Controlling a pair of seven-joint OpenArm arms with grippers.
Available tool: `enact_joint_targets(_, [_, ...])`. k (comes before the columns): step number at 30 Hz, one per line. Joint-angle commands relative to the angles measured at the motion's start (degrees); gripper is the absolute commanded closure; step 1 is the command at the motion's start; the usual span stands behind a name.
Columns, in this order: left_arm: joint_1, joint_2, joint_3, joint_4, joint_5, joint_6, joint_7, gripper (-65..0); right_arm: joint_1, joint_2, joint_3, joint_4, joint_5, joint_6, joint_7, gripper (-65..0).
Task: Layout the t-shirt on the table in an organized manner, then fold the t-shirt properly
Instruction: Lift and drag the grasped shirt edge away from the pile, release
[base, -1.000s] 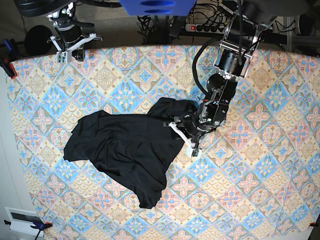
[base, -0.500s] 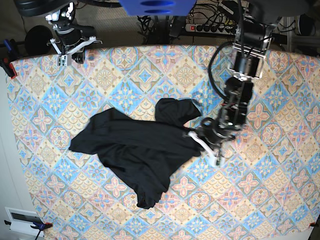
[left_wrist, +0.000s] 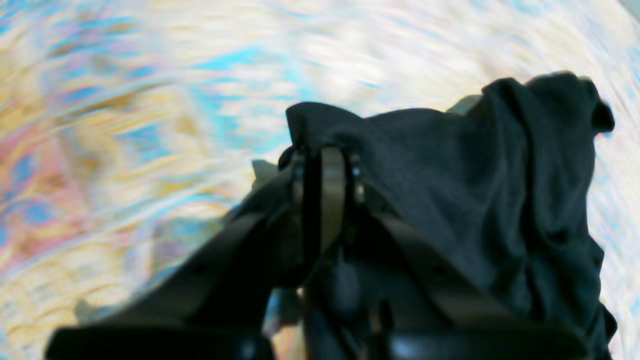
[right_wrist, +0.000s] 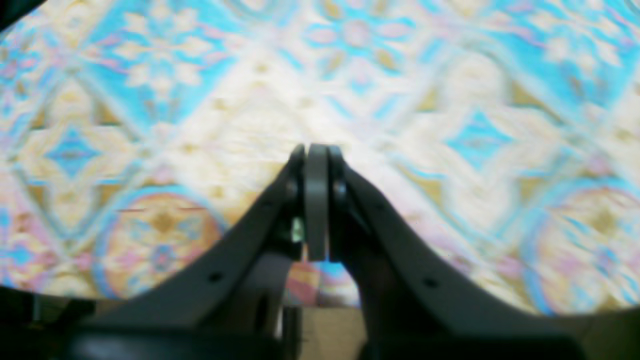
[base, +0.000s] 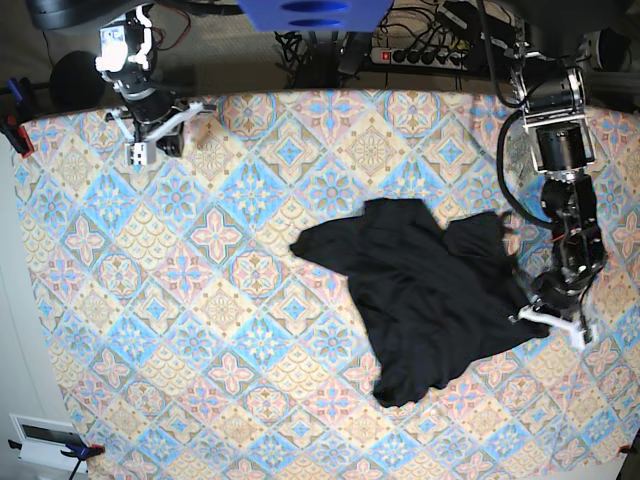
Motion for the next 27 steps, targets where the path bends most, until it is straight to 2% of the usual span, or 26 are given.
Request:
enact_joint_targets(1, [-1.2,-1.4,0.0,1.0,-0.4,-0.4,-0.8,-1.8,0.4,0.5,-0.4,1.0,0.0,0.3,1.0,0.0])
enact_joint_targets(5, [-0.7,-2.9,1.7,2.0,-0.9,-0.1,1.5,-13.5,0.6,0.5,-2.5,1.0,0.0,0.3,1.0,0.0])
enact_joint_targets(7, [0.4,-3.6,1.8,4.3,-2.6,-0.5,6.6,-22.5,1.5,0.5,-3.5,0.9,0.0,0.3,1.0,0.0])
enact_joint_targets(9, [2.4,-3.8,1.9,9.8,-6.3,-1.8,10.1,-28.1,1.7,0.5,-3.9,0.8,0.0,0.3,1.0,-0.1])
enact_joint_targets(11, [5.8,-3.8,1.6,16.2,-10.1,-3.6,12.9,-29.2,1.7,0.5,-4.3,0.8,0.0,0.3,1.0,-0.1])
enact_joint_targets(15, [14.6,-3.2,2.0,31.1,-14.9,-3.7,18.0,-29.2,2.4,0.5,-4.6,0.8,0.0,0.3,1.0,-0.1])
enact_joint_targets(16, [16.1,-1.9,2.9,33.1,-15.0,-3.7,18.7,-29.2,2.5,0.5,-4.6,0.8,0.0,0.3,1.0,-0.1])
enact_joint_targets(18, [17.5,0.1,4.9,33.6,-14.2,-3.7,19.0,-29.2,2.5,0.5,-4.6,0.8,0.0,0.3,1.0,-0.1])
enact_joint_targets(22, [18.0,4.8,9.0,30.0,-8.7,-3.6,18.8,-29.2,2.5,0.5,-4.6,0.8,0.0,0.3,1.0,-0.1])
enact_joint_targets(27, [16.5,11.1,10.2,25.1,-2.0,-3.6,18.8,-29.2,2.5,0.5,-4.6,0.8,0.0,0.3,1.0,-0.1])
